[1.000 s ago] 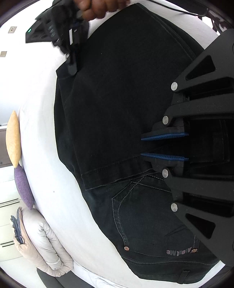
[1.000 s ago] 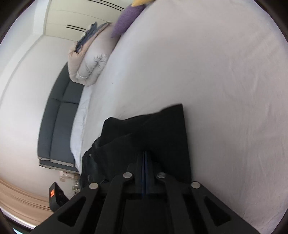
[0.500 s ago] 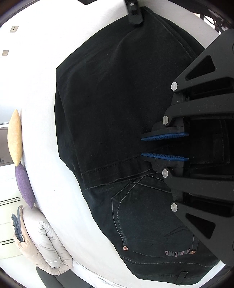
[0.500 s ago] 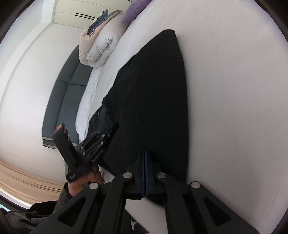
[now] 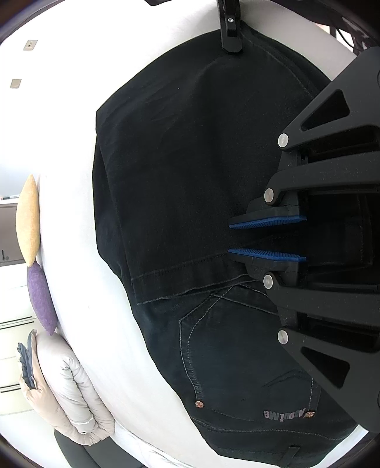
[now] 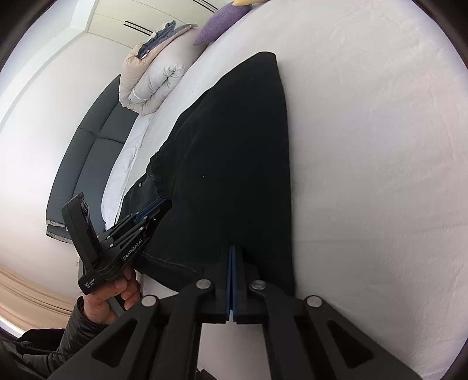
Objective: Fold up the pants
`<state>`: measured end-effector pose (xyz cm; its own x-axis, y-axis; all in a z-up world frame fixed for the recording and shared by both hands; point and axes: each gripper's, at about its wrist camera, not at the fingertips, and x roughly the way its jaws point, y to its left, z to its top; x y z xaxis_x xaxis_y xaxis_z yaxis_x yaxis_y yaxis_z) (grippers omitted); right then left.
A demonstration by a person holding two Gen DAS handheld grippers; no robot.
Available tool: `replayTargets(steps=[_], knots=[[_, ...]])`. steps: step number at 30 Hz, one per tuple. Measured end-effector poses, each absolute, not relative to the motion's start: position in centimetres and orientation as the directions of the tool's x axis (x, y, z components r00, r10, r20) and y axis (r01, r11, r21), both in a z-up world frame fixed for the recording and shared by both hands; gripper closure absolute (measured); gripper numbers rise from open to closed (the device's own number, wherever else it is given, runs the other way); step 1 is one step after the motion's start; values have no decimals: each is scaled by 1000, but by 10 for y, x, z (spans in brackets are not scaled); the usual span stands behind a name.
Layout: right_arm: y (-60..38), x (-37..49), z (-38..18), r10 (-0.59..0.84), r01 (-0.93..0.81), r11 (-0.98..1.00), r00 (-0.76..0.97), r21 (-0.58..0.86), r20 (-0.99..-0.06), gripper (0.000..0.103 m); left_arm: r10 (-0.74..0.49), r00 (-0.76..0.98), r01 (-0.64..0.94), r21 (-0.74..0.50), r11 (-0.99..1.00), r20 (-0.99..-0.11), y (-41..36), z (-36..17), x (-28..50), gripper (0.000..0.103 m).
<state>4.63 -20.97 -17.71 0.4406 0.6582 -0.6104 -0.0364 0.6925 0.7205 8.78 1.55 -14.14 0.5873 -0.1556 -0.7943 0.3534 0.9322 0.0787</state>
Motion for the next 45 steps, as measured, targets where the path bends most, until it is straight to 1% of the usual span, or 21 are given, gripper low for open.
replayTargets(steps=[3,6,7,8,9,10,12,13,16,17,21,23,27,30,33,38,41,42,43,44,45], knots=[[-209,46,-177,659,-42,691,448,722,-604,103,-194,592,324,10,946,-782,27,-135,84,89],[-207,45,-175,652,-49,697,457,715,-605,103,-256,589,263,-118,958,-767,53,-125,72,88],[-207,45,-175,651,-53,698,461,714,-603,103,-272,588,239,-158,958,-762,63,-123,67,87],[-209,45,-176,652,-60,697,466,714,-598,103,-290,587,210,-205,956,-756,75,-121,62,83],[-209,44,-177,654,-69,696,471,715,-592,103,-316,594,163,-273,948,-740,94,-118,54,65],[-209,42,-177,655,-77,696,476,714,-587,103,-332,611,125,-326,937,-719,109,-115,46,36],[-208,41,-176,646,-87,706,485,703,-589,103,-343,685,38,-439,898,-642,146,-105,23,17],[-207,41,-175,641,-85,711,487,698,-594,103,-341,725,0,-496,868,-598,166,-99,10,13],[-206,41,-174,635,-78,715,489,695,-598,103,-349,795,-84,-660,747,-496,226,-98,-19,12],[-206,42,-174,637,-73,712,488,699,-597,103,-348,808,-113,-705,700,-475,243,-101,-25,12],[-207,43,-174,642,-44,694,488,718,-591,103,-362,822,-241,-843,480,-441,304,-135,-35,12],[-207,43,-173,641,-32,689,492,724,-589,103,-396,831,-250,-899,359,-389,320,-149,-36,12],[-207,42,-173,637,-20,687,498,726,-589,103,-426,845,-223,-936,271,-325,331,-160,-29,12],[-208,42,-175,638,-15,685,496,729,-589,103,-464,827,-241,-946,217,-317,339,-172,-17,13],[-209,42,-176,638,-15,685,496,729,-589,103,-466,824,-251,-945,208,-322,337,-180,-12,13],[-210,42,-176,641,-16,681,496,732,-586,103,-456,850,-230,-964,133,-265,347,-190,-7,13],[-211,41,-177,644,-18,677,499,736,-581,103,-454,855,-220,-968,117,-250,347,-190,-6,14],[-211,41,-177,645,-19,676,499,736,-579,103,-453,855,-220,-968,122,-251,348,-189,-4,18],[-211,41,-177,646,-21,675,500,737,-577,103,-453,855,-219,-967,130,-254,349,-188,5,28],[-212,41,-177,648,-22,673,500,739,-575,103,-460,852,-215,-968,128,-250,350,-188,-1,36],[-212,41,-177,648,-22,673,500,739,-575,103,-472,849,-207,-972,113,-236,349,-188,2,51]])
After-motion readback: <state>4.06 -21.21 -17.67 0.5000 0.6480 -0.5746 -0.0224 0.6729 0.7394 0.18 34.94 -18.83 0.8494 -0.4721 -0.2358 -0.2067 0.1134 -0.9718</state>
